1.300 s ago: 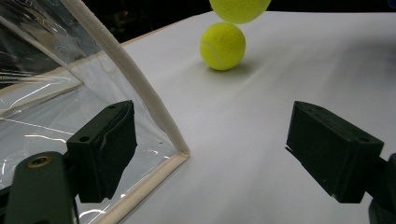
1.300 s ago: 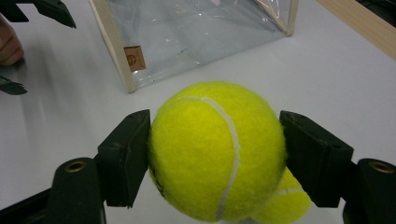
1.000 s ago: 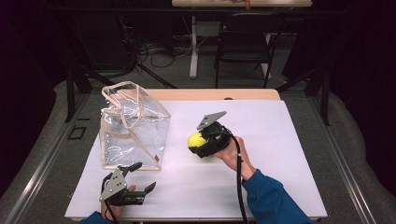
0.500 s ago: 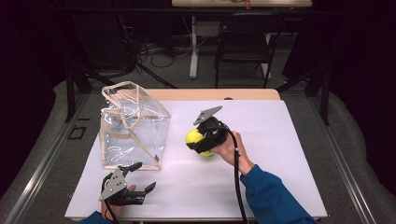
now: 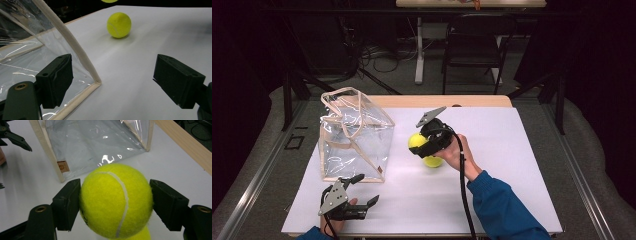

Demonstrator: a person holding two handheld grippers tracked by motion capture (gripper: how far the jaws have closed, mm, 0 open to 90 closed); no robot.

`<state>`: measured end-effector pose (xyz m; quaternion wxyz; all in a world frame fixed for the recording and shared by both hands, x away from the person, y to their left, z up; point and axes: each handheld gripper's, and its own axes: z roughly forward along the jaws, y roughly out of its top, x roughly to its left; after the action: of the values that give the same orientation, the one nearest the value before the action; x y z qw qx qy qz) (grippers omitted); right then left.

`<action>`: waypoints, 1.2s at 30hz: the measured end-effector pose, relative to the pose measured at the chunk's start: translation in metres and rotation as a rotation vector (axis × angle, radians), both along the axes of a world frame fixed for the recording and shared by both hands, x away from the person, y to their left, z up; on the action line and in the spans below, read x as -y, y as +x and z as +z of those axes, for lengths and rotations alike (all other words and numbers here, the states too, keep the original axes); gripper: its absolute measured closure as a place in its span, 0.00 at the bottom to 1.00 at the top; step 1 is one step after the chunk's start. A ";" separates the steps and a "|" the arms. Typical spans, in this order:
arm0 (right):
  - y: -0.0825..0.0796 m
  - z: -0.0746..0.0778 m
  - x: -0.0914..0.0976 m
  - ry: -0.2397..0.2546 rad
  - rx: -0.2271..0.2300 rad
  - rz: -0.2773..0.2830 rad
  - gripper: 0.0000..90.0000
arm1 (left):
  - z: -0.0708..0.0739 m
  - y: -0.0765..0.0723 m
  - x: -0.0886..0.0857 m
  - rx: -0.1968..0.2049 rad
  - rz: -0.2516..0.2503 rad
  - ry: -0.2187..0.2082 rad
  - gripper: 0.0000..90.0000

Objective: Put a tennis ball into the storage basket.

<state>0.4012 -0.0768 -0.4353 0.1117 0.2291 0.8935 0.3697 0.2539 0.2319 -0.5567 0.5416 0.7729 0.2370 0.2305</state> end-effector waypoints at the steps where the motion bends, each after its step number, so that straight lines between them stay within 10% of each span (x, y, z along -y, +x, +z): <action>1: 0.001 0.001 -0.001 -0.001 0.000 0.000 0.30 | 0.000 0.000 0.000 0.000 -0.001 0.000 0.18; 36: 0.023 0.026 -0.021 -0.028 0.027 0.016 0.30 | 0.000 0.000 0.000 0.000 -0.005 0.002 0.18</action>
<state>0.4247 -0.0554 -0.4092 0.1241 0.2151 0.8989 0.3609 0.2539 0.2316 -0.5570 0.5414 0.7741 0.2349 0.2291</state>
